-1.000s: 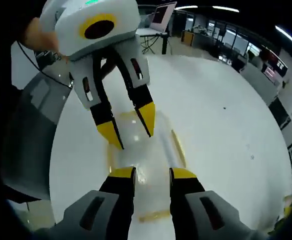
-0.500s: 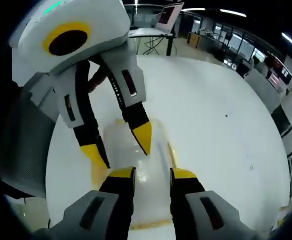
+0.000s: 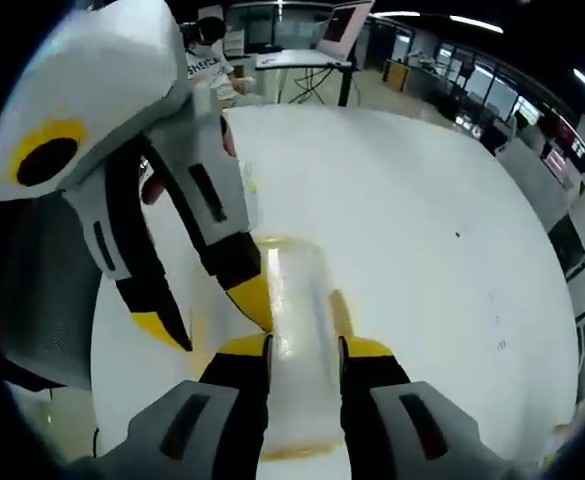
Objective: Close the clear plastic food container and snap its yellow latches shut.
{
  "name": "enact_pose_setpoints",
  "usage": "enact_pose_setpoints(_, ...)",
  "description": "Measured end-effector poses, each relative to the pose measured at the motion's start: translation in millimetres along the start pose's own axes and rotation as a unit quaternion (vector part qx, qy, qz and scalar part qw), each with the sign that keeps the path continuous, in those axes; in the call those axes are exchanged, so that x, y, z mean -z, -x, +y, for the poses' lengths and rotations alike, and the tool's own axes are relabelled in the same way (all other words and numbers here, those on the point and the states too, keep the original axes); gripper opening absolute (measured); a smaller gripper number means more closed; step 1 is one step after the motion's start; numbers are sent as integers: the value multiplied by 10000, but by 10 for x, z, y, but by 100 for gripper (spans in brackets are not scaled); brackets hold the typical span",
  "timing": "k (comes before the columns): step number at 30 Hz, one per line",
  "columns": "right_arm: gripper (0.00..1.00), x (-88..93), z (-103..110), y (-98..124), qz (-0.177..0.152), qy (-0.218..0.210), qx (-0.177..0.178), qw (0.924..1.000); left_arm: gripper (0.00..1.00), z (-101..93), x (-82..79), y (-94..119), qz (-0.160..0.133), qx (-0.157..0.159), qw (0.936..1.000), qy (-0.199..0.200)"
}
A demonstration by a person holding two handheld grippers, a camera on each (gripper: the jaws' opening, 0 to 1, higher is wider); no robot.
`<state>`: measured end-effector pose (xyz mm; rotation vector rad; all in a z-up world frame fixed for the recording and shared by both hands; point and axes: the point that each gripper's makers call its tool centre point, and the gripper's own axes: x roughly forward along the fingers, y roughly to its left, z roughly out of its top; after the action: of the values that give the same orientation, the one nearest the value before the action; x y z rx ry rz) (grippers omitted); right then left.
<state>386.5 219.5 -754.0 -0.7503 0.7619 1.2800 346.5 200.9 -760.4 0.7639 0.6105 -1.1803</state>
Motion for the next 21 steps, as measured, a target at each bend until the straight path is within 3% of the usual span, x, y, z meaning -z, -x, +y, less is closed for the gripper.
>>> enact_pose_setpoints(4, 25, 19, -35, -10, 100, 15, -67, 9999, 38, -35, 0, -28, 26, -3, 10000, -74)
enact_pose_setpoints(9, 27, 36, -66, -38, 253, 53, -245, 9994, 38, -54, 93, -78, 295, -91, 9990, -321)
enact_pose_setpoints(16, 33, 63, -102, -88, 484, -16, -553, 9973, 40, -64, 103, -104, 226, -193, 9991, -295)
enact_pose_setpoints(21, 32, 118, -99, -120, 750, 137, -767, 9941, 40, -49, 102, -128, 243, -249, 9980, -524)
